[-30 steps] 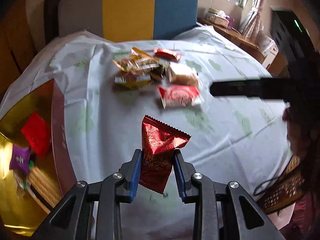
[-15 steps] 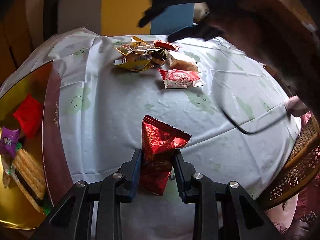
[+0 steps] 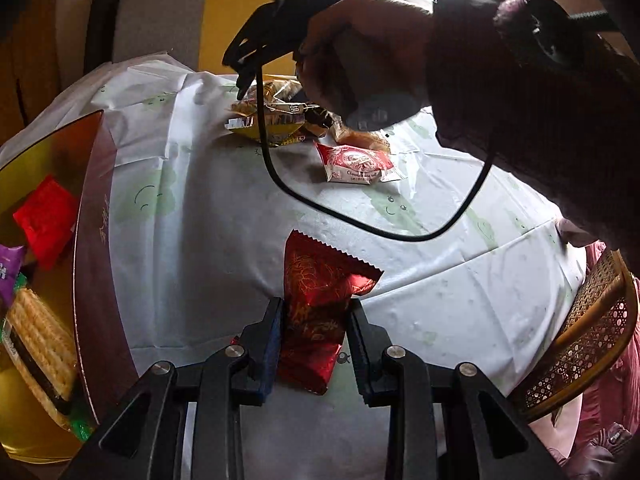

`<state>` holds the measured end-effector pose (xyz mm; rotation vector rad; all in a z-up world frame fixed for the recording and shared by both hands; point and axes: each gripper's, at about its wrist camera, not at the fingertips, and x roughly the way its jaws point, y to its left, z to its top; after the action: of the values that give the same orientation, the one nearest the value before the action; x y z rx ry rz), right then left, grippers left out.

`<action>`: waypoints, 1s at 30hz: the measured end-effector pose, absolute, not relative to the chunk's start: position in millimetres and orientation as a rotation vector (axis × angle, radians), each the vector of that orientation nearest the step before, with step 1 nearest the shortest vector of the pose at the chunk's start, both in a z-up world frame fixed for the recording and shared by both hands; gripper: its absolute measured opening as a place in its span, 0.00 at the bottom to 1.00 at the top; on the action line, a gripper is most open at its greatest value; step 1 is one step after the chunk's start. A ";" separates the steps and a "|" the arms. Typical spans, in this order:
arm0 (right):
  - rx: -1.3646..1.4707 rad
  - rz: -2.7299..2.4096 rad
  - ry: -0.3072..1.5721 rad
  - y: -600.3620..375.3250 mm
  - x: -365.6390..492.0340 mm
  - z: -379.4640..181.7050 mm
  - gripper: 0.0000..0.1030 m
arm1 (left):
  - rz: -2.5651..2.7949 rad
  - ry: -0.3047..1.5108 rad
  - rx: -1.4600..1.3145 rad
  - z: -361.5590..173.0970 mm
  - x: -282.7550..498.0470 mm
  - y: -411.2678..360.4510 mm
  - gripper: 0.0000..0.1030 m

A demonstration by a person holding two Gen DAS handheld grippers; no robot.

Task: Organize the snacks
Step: 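Grasp the clear pistachio bag with the right gripper while the left gripper holds the red candy, then carry the red candy into the gold tin and open the left gripper while the right holds the pistachio bag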

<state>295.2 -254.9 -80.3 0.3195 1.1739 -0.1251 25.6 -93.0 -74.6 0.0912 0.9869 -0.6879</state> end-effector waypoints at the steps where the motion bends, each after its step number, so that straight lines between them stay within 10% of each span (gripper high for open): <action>1: 0.296 -0.117 1.172 -252.5 295.8 -78.1 0.45 | -0.687 0.987 0.091 -74.7 25.5 -92.9 0.30; 15: 0.102 0.159 1.071 -244.7 181.4 8.6 0.39 | -0.646 0.989 0.096 -75.4 24.8 -97.4 0.30; 30: 0.145 0.174 1.237 -281.6 76.7 -78.6 0.39 | -0.584 0.975 0.146 -69.4 19.0 -103.6 0.30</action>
<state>76.7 -281.6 -78.6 0.1449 1.2375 0.1740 19.0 -103.6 -69.4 0.1456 0.9745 -0.5844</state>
